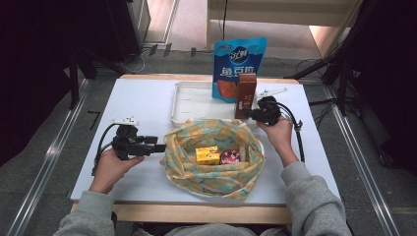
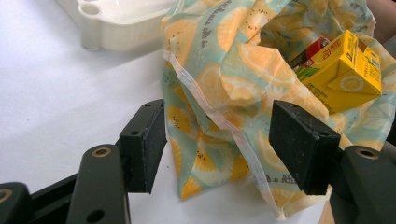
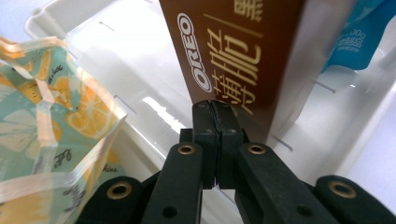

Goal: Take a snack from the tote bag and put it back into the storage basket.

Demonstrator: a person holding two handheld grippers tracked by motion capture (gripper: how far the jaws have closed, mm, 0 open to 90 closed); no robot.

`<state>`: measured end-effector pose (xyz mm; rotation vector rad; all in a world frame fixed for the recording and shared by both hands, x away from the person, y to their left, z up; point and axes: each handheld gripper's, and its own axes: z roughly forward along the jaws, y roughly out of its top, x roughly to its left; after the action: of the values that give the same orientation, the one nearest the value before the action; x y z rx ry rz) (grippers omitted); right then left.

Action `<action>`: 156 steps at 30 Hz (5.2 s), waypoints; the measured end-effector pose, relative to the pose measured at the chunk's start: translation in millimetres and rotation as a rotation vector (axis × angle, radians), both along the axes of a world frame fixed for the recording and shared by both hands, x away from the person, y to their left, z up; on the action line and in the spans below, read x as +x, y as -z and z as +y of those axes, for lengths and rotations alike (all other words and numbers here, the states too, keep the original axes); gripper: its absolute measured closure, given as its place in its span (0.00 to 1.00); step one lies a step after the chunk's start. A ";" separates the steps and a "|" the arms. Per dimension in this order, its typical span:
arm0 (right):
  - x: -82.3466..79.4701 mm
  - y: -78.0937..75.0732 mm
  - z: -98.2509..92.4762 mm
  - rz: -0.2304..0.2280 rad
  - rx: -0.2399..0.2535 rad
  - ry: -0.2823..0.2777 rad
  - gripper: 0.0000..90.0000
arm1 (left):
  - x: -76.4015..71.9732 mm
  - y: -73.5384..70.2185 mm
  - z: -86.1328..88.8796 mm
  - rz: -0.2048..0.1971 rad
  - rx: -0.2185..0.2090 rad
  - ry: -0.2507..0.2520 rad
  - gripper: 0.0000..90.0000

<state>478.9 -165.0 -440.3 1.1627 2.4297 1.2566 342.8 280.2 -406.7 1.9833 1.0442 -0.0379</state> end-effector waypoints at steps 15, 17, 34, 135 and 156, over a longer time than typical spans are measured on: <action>15.0 2.7 6.9 0.011 -0.007 0.040 0.99 | -0.4 0.0 0.3 0.002 0.000 -0.001 0.42; 17.9 4.9 6.2 0.011 -0.005 0.053 0.98 | -0.3 0.1 0.6 0.001 -0.001 -0.002 0.42; 17.9 5.4 1.8 0.021 -0.004 0.048 0.97 | -0.5 0.0 0.1 0.002 -0.001 -0.001 0.42; -26.7 -94.6 -9.1 -0.057 -0.019 -0.027 0.82 | -0.7 -1.8 -0.1 0.000 -0.001 -0.001 0.42; -9.4 -93.9 -10.9 -0.060 -0.025 0.014 0.79 | -0.8 -1.9 -0.2 -0.002 0.000 0.000 0.42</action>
<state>469.6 -176.0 -346.4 1.1175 2.3829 1.2358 342.0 280.0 -404.8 1.9834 1.0425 -0.0359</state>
